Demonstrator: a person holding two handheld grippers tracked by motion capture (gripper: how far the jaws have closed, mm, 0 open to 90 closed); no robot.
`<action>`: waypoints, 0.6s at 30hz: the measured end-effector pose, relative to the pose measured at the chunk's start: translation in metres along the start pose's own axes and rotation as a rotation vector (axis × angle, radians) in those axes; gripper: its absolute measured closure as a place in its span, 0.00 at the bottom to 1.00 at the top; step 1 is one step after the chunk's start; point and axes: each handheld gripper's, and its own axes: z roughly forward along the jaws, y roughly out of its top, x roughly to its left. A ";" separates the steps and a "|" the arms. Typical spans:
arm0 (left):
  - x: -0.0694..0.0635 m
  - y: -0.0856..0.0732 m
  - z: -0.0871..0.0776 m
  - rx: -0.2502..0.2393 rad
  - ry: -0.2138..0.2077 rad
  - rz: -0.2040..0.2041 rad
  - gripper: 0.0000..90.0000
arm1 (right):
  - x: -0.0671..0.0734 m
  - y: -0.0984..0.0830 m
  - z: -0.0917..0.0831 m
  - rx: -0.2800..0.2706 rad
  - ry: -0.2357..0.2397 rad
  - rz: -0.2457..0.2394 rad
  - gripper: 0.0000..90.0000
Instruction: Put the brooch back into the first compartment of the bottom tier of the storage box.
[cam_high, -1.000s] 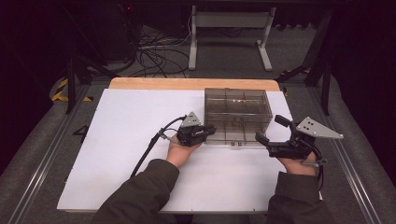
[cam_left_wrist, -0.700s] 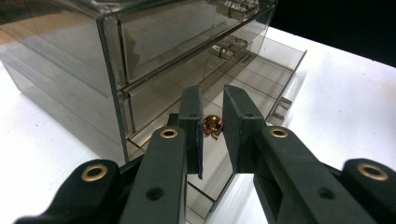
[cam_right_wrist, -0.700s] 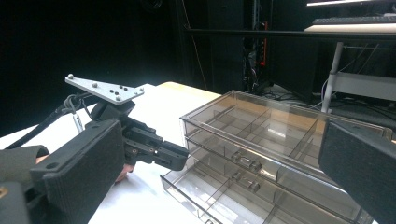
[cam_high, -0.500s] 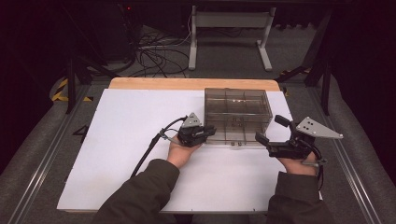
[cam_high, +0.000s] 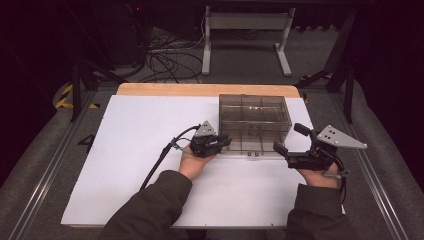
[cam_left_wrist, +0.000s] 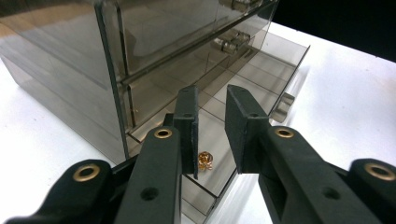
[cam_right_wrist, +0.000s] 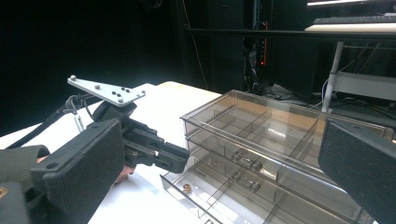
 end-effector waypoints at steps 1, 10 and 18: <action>0.000 0.001 -0.001 -0.002 0.000 0.001 0.82 | 0.000 0.000 0.000 0.000 0.000 0.000 0.01; 0.000 0.005 -0.008 -0.019 0.001 0.008 0.74 | 0.000 0.000 0.001 0.002 0.001 -0.001 0.01; -0.001 0.009 -0.016 -0.033 -0.003 0.022 0.58 | 0.001 -0.001 0.002 0.007 0.002 -0.003 0.01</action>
